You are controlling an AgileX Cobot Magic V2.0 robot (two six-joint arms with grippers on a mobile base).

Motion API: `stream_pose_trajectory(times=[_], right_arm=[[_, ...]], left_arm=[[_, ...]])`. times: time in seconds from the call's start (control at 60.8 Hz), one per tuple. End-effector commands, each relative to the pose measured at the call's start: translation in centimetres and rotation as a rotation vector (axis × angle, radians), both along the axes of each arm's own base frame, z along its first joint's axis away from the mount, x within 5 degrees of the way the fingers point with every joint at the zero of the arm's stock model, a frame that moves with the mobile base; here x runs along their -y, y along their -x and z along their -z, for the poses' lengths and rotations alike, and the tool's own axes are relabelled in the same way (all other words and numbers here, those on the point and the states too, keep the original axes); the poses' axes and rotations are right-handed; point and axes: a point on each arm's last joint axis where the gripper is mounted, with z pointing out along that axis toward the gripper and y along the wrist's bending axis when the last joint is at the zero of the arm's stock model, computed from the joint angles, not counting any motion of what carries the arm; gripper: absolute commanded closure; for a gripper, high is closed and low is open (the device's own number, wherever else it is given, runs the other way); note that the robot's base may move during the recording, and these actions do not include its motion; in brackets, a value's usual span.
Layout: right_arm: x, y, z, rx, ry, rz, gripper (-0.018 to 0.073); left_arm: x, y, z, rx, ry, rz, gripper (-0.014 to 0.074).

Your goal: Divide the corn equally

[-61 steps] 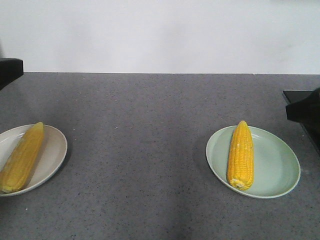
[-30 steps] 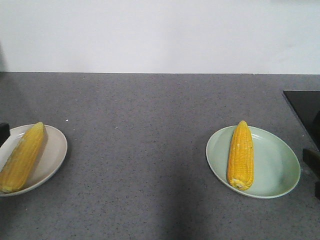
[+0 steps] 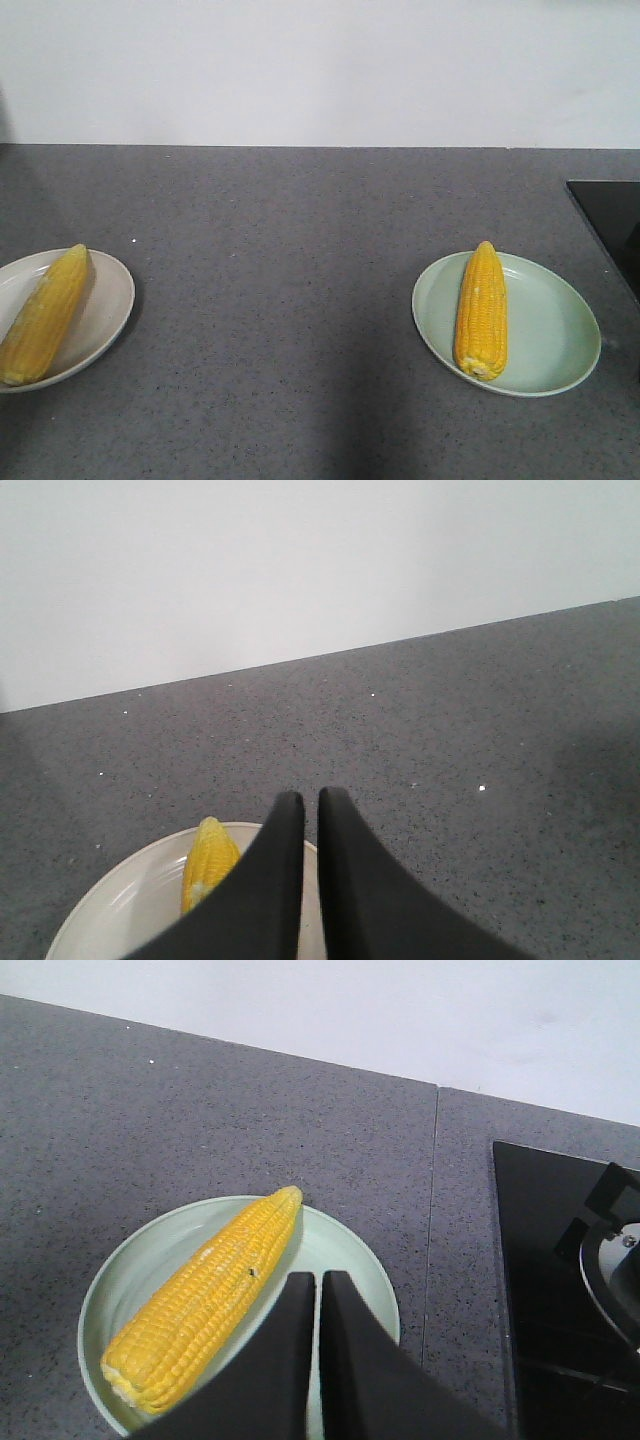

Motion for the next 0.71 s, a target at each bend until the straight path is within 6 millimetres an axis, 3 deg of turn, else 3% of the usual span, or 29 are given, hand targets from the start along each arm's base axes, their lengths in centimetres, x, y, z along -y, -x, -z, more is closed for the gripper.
stream_pose_trajectory(times=[0.0,0.691], right_arm=[[0.21,-0.19,-1.48,0.093,-0.004,0.026,0.0569],[0.20,-0.18,-1.45,0.090,-0.004,0.025,0.0569]], left_arm=[[-0.19,-0.09,-1.39,0.079,0.029,-0.028,0.0604],[-0.17,-0.08,-1.35,0.075,0.029,-0.025,0.0605]])
